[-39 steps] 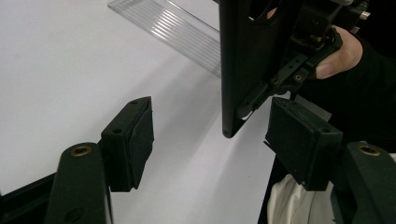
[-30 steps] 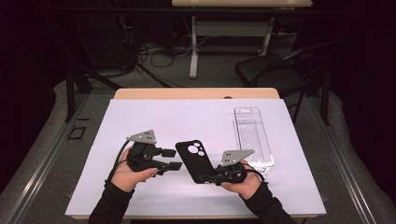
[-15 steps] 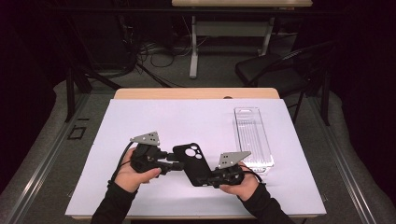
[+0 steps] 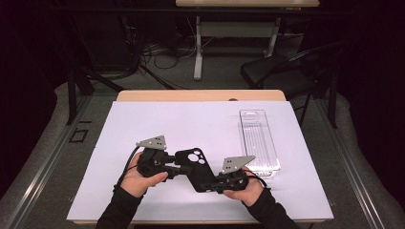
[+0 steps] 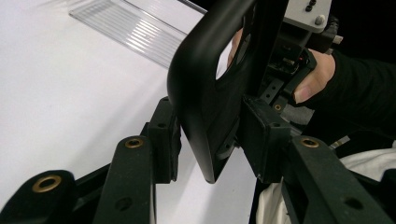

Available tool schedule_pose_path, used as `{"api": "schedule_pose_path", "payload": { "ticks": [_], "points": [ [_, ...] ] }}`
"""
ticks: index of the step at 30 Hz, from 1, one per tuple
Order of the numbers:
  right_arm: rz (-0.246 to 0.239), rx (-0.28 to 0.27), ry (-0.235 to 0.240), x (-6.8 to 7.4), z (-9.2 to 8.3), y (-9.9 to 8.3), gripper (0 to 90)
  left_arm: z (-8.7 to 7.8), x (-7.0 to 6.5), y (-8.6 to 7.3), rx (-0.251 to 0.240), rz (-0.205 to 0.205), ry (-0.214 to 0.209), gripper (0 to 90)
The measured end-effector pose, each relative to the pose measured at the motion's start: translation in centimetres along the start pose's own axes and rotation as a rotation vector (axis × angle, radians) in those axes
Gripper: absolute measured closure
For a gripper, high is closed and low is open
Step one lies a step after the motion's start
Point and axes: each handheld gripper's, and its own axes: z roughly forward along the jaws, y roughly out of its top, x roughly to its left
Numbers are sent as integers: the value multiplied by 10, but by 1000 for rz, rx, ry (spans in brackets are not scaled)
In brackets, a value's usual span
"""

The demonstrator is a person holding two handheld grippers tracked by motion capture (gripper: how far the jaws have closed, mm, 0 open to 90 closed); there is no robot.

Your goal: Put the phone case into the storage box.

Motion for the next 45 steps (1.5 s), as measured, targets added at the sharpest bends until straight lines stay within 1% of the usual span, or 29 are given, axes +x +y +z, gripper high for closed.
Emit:
{"api": "schedule_pose_path", "payload": {
  "ticks": [5,15,31,45],
  "points": [
    [1,6,9,1,1,-1,874,2,1,-1,1,1,-11,655],
    [1,2,19,2,3,-1,874,3,2,-1,3,-4,-29,700],
    [4,3,28,2,4,-1,875,3,2,-1,1,-1,-29,696],
    [12,7,41,2,4,-2,875,2,3,-1,4,1,-45,715]
  ]
}}
